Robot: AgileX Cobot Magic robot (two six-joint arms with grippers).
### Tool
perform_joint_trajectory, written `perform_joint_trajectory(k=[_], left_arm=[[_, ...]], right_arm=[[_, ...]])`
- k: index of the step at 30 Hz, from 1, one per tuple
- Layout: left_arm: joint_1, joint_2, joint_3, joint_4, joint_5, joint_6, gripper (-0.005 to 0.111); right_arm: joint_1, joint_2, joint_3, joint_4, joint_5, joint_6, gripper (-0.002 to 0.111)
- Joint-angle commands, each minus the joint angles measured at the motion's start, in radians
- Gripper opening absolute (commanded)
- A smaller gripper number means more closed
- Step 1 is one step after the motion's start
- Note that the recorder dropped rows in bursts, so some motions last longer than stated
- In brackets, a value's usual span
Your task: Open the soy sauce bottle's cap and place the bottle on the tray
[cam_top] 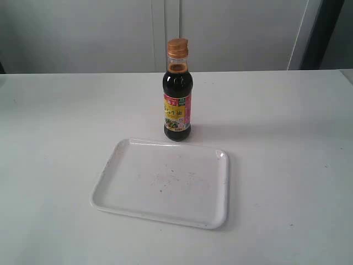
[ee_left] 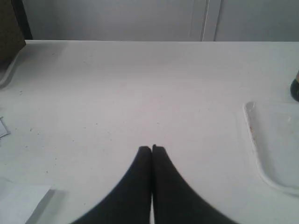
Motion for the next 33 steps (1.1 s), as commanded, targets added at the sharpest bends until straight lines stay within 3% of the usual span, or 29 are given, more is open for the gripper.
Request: perform_joint_trajectory(k=[1,9,14,17,24,28,33], left_arm=[[-0.001,-0.005,0.004,-0.018,-0.081,-0.011,0.0],[-0.001,-0.005,0.004,-0.005,-0.314,-0.086,0.0],[-0.001,-0.005,0.004,0.26,-0.426,-0.341,0.0],[-0.001,0.006,-0.027,0.313,-0.464,-0.381,0.0],[-0.001,0.253,-0.155,0.398,-0.586,-0.4,0.0],[-0.001,0.492,-0.237,0.576,-0.722,-0.538,0.0],[-0.001,0.724,-0.311,0.674,-0.85,-0.585,0.0]], right_arm=[[-0.005,-0.006,0.005,-0.003,-0.003,0.003,0.0],[-0.005,-0.006,0.005,-0.003,-0.003,0.003,0.0],[-0.005,-0.006,0.005,-0.003,-0.003,0.003,0.0],[-0.005,-0.006,0.005,-0.003,-0.003,0.003,0.0],[-0.005,-0.006,0.005,-0.003,-0.003,0.003,0.0],[-0.005,-0.006,0.005,-0.003,-0.003,0.003,0.0],[-0.005,-0.006,0.005,-0.003,-0.003,0.003,0.0]])
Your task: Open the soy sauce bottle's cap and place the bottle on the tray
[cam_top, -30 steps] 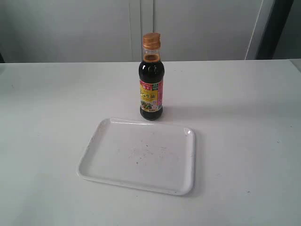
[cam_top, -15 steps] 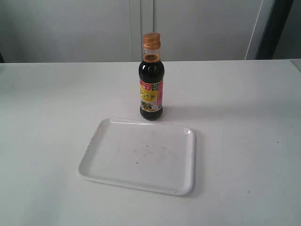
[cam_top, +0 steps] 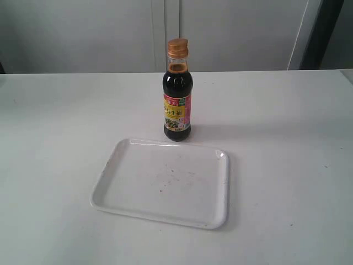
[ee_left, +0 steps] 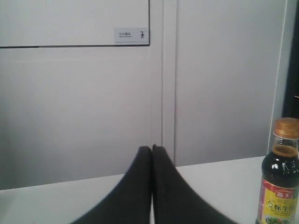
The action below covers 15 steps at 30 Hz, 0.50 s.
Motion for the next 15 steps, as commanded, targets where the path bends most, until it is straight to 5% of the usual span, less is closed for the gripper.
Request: perform_joint_trajectory(k=[1,15], left_arm=[[-0.001,0.166,-0.057,0.102,-0.129,-0.068,0.0],[-0.059,0.47,-0.269,0.235,-0.231,-0.169,0.0]], right_arm=[[-0.005,-0.006,0.005,-0.003,-0.003,0.003,0.0],[-0.005,-0.006,0.005,-0.003,-0.003,0.003,0.0]])
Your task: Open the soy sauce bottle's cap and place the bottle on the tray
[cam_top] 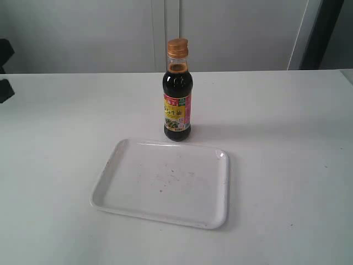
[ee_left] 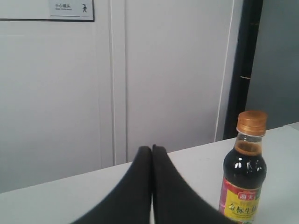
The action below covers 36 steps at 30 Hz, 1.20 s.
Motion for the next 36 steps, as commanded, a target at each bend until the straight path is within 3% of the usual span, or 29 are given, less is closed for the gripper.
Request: perform_joint_trajectory(k=[1,6,13,20,31,36], left_arm=[[-0.047,0.061,-0.067,0.038,-0.028,-0.017,0.0],[-0.107,0.152,-0.131,0.104,-0.078,-0.015,0.0],[-0.117,0.315,-0.148,0.127,-0.32,0.028,0.0],[-0.117,0.46,-0.169,0.148,-0.321,0.066,0.0],[-0.123,0.61,-0.251,0.4,-0.321,0.064,0.0],[-0.174,0.658,-0.264,0.407,-0.321,0.075,0.0]], right_arm=[[-0.005,-0.006,0.005,-0.003,-0.003,0.003,0.0],[-0.005,-0.006,0.005,-0.003,-0.003,0.003,0.0],[-0.005,-0.006,0.005,-0.003,-0.003,0.003,0.0],[-0.005,-0.006,0.005,-0.003,-0.003,0.003,0.0],[-0.005,-0.006,0.005,-0.003,-0.003,0.003,0.0],[-0.005,-0.006,0.005,-0.003,-0.003,0.003,0.0]])
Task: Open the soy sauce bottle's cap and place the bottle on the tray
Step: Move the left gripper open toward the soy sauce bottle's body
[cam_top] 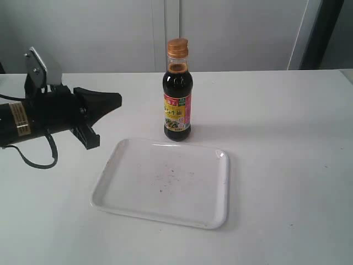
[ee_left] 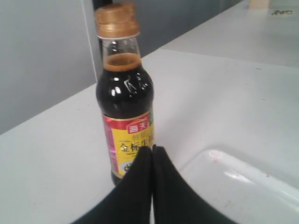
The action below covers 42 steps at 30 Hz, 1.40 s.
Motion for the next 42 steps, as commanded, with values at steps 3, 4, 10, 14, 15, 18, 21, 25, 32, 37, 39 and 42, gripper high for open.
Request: perform_joint_trajectory(k=[3,4,10,14,15,18,21,25,32,37,39,42], left_arm=[[-0.059,0.039,-0.011,0.01,-0.015,0.015,0.0],[-0.061,0.042,-0.011,0.012,-0.015,0.015,0.0],[-0.065,0.042,-0.011,0.015,-0.015,0.015,0.032],[-0.071,0.044,-0.011,-0.009,-0.015,-0.004,0.088],[-0.077,0.046,-0.011,-0.011,-0.015,-0.001,0.099],[-0.118,0.064,-0.011,-0.031,-0.015,0.034,0.105],[-0.159,0.094,-0.011,-0.097,-0.015,0.09,0.105],[-0.178,0.126,-0.014,-0.228,-0.015,0.106,0.105],[-0.184,0.164,-0.089,-0.201,-0.015,0.098,0.105],[-0.186,0.207,-0.151,-0.197,-0.015,0.061,0.105],[-0.186,0.221,-0.175,-0.191,-0.015,0.052,0.105],[-0.19,0.242,-0.201,-0.189,-0.015,0.052,0.105]], right_arm=[[-0.005,-0.006,0.005,-0.003,-0.003,0.003,0.0],[-0.005,-0.006,0.005,-0.003,-0.003,0.003,0.0],[-0.005,-0.006,0.005,-0.003,-0.003,0.003,0.0],[-0.005,-0.006,0.005,-0.003,-0.003,0.003,0.0],[-0.005,-0.006,0.005,-0.003,-0.003,0.003,0.0],[-0.005,-0.006,0.005,-0.003,-0.003,0.003,0.0],[-0.005,-0.006,0.005,-0.003,-0.003,0.003,0.0],[-0.005,-0.006,0.005,-0.003,-0.003,0.003,0.0],[-0.005,-0.006,0.005,-0.003,-0.003,0.003,0.0],[-0.005,-0.006,0.005,-0.003,-0.003,0.003,0.0],[-0.005,-0.006,0.005,-0.003,-0.003,0.003,0.0],[-0.005,-0.006,0.005,-0.003,-0.003,0.003,0.0]])
